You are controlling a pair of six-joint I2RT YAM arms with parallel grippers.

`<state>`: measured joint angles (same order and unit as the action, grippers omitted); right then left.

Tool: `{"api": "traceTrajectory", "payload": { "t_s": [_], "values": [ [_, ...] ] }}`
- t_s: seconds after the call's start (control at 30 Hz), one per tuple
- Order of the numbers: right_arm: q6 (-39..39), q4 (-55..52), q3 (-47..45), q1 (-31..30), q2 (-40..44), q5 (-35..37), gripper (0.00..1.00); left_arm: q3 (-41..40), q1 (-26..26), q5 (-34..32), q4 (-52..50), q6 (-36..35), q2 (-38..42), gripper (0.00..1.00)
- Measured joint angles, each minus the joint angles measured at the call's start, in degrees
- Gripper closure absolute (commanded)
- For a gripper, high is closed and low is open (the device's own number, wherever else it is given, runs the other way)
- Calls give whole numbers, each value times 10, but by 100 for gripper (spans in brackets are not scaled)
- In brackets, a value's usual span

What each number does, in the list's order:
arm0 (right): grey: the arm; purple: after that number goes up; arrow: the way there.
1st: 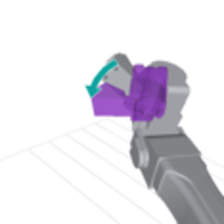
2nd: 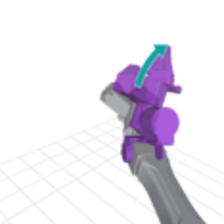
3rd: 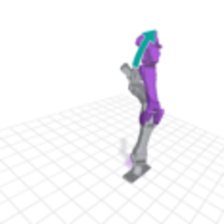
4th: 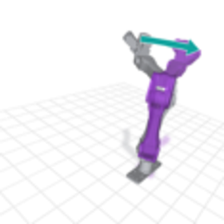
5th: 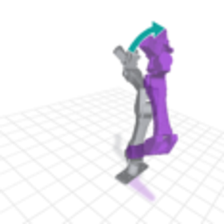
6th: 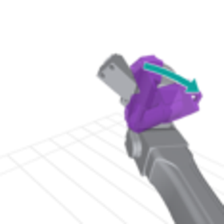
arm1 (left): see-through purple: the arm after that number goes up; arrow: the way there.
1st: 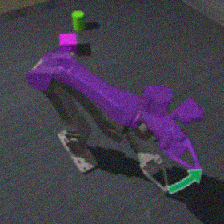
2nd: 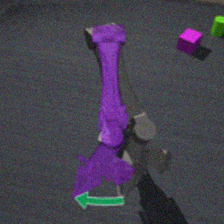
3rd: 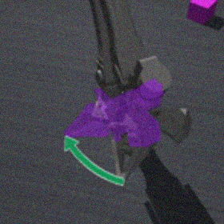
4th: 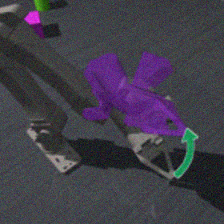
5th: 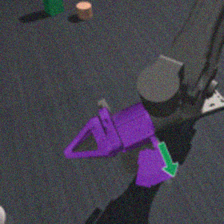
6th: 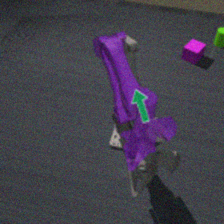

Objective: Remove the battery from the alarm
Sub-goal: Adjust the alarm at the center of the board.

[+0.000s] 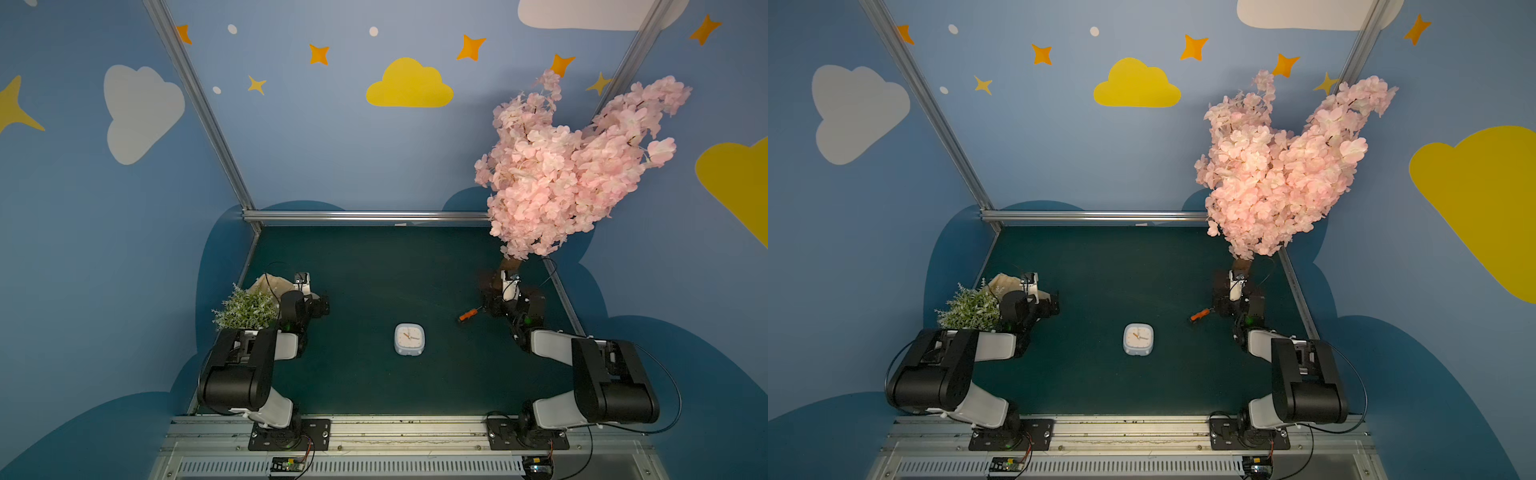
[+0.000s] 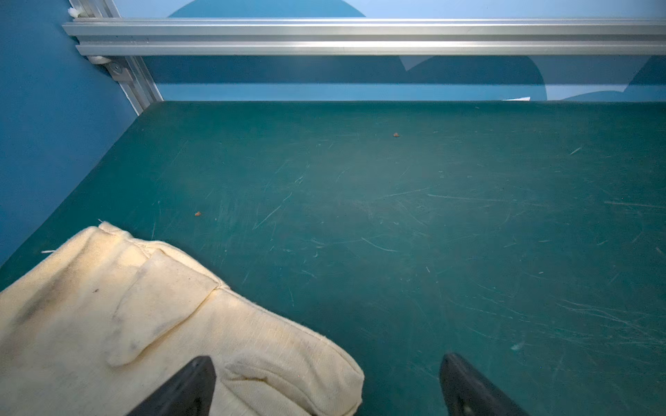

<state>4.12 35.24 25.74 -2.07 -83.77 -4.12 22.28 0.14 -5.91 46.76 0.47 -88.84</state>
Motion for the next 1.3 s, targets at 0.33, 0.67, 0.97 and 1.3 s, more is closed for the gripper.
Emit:
{"api": "traceTrajectory", "payload": {
  "t_s": [0.33, 0.67, 0.97, 1.3],
  "values": [
    [0, 0, 0, 0, 0, 0, 2, 0, 0, 0, 0, 0, 0, 0],
    [0, 0, 0, 0, 0, 0, 2, 0, 0, 4, 0, -1, 0, 0],
    [-6, -99, 11, -29, 94, 28, 2, -4, 30, -32, -122, 7, 198, 0],
    [-112, -372, 116, -47, 237, -35, 2, 41, 49, -58, -422, 160, 501, 0]
  ]
}}
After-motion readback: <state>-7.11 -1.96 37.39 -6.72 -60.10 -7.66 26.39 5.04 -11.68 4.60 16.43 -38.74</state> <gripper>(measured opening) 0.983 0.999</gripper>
